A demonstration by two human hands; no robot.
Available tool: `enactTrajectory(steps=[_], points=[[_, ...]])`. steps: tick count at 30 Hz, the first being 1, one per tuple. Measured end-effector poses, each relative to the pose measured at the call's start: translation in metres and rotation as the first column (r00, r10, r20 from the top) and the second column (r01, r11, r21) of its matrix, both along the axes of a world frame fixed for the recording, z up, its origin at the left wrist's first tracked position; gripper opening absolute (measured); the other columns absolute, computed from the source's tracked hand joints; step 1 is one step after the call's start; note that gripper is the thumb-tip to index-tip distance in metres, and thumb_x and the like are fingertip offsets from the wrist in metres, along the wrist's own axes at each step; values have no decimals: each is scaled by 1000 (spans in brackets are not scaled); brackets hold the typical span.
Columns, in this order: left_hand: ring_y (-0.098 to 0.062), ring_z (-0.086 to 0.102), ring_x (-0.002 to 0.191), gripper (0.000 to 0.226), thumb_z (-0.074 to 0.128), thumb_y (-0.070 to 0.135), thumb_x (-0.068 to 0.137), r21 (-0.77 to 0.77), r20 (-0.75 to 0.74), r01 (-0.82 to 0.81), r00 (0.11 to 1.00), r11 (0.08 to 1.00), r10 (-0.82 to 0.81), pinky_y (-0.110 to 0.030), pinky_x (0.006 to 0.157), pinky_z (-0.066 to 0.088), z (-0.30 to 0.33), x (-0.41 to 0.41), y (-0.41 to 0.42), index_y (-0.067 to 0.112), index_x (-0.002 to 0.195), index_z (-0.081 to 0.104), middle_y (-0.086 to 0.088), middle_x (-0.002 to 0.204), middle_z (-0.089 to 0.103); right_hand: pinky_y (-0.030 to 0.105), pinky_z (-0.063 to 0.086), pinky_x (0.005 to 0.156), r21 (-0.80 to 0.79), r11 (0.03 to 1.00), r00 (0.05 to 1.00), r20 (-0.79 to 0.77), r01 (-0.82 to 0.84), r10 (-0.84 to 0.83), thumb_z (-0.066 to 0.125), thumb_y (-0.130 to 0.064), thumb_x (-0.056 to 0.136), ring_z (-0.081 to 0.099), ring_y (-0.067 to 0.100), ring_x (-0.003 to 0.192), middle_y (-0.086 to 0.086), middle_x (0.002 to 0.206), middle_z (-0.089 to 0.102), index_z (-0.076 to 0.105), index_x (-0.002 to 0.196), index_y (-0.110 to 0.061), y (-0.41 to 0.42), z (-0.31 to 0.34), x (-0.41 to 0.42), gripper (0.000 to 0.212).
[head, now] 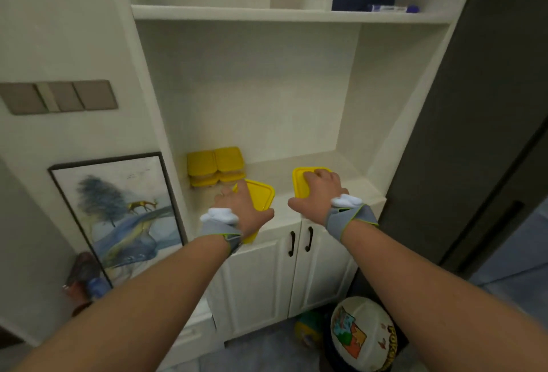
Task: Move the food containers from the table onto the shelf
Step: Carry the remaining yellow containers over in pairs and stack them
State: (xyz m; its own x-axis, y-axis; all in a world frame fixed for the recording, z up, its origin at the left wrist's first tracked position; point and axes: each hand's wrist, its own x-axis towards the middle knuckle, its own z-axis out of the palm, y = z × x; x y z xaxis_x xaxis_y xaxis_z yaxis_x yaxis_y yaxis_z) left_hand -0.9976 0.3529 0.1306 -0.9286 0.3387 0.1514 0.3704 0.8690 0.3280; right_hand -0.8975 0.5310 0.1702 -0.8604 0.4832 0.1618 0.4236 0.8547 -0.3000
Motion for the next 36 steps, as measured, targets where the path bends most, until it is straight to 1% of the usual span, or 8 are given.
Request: enactTrajectory(steps=[3, 7, 11, 17, 22, 26, 31, 36], points=[[-39, 53, 112, 107, 47, 87, 46, -40, 47, -4, 999, 999, 6, -45, 86, 49, -12, -28, 9, 25, 133, 31, -16, 129, 52, 49, 44, 93, -9, 1000, 1000, 18, -23, 23, 46, -69, 54, 37, 30, 124, 3, 127, 47, 53, 107, -27, 10, -10, -37, 68], [-39, 49, 120, 112, 46, 87, 46, -73, 96, -15, 995, 997, 22, -43, 91, 46, -28, -66, 25, 25, 138, 30, -17, 137, 45, 49, 44, 91, -28, 999, 999, 40, -31, 32, 47, -68, 55, 39, 31, 122, 4, 123, 47, 48, 97, -28, 27, -18, -79, 58], [-39, 44, 128, 117, 46, 89, 52, -113, 157, 15, 988, 993, 2, -42, 96, 42, -37, -106, 46, 23, 147, 24, -17, 146, 39, 49, 44, 93, -37, 999, 999, 35, -29, 30, 48, -68, 57, 37, 31, 127, 4, 132, 46, 55, 115, -26, 49, -17, -124, 72], [-38, 48, 122, 120, 43, 93, 43, -80, 184, 16, 983, 997, -1, -45, 94, 47, -63, -146, 81, 23, 140, 29, -12, 142, 46, 46, 44, 90, -61, 997, 999, 24, -43, 44, 49, -68, 56, 37, 30, 128, 4, 133, 45, 53, 126, -27, 76, -21, -169, 82], [-39, 42, 129, 127, 40, 97, 42, -93, 320, -44, 945, 995, 71, -49, 97, 46, -91, -161, 106, 26, 145, 20, -13, 151, 31, 41, 40, 78, -64, 990, 991, 49, -123, 126, 56, -63, 59, 37, 29, 122, 3, 127, 47, 53, 116, -27, 96, -28, -200, 68], [-43, 41, 127, 125, 41, 94, 45, -113, 346, -109, 927, 988, 142, -50, 95, 45, -99, -167, 129, 25, 147, 19, -18, 148, 31, 45, 43, 92, -76, 980, 971, 143, -183, 193, 50, -71, 61, 32, 28, 130, 1, 138, 39, 48, 122, -30, 117, -29, -228, 74], [-43, 42, 124, 115, 50, 87, 59, -150, 336, -149, 922, 977, 192, -49, 95, 44, -111, -170, 146, 22, 149, 21, -18, 141, 37, 41, 39, 83, -115, 962, 952, 155, -247, 263, 49, -70, 59, 35, 28, 125, 0, 131, 41, 49, 116, -30, 126, -45, -252, 70], [-41, 42, 120, 108, 47, 89, 58, -157, 370, -250, 882, 955, 292, -50, 95, 43, -125, -180, 162, 23, 141, 28, -15, 135, 38, 46, 43, 88, -163, 952, 944, 167, -259, 286, 46, -73, 54, 36, 29, 126, 1, 132, 42, 49, 118, -30, 138, -67, -263, 77]])
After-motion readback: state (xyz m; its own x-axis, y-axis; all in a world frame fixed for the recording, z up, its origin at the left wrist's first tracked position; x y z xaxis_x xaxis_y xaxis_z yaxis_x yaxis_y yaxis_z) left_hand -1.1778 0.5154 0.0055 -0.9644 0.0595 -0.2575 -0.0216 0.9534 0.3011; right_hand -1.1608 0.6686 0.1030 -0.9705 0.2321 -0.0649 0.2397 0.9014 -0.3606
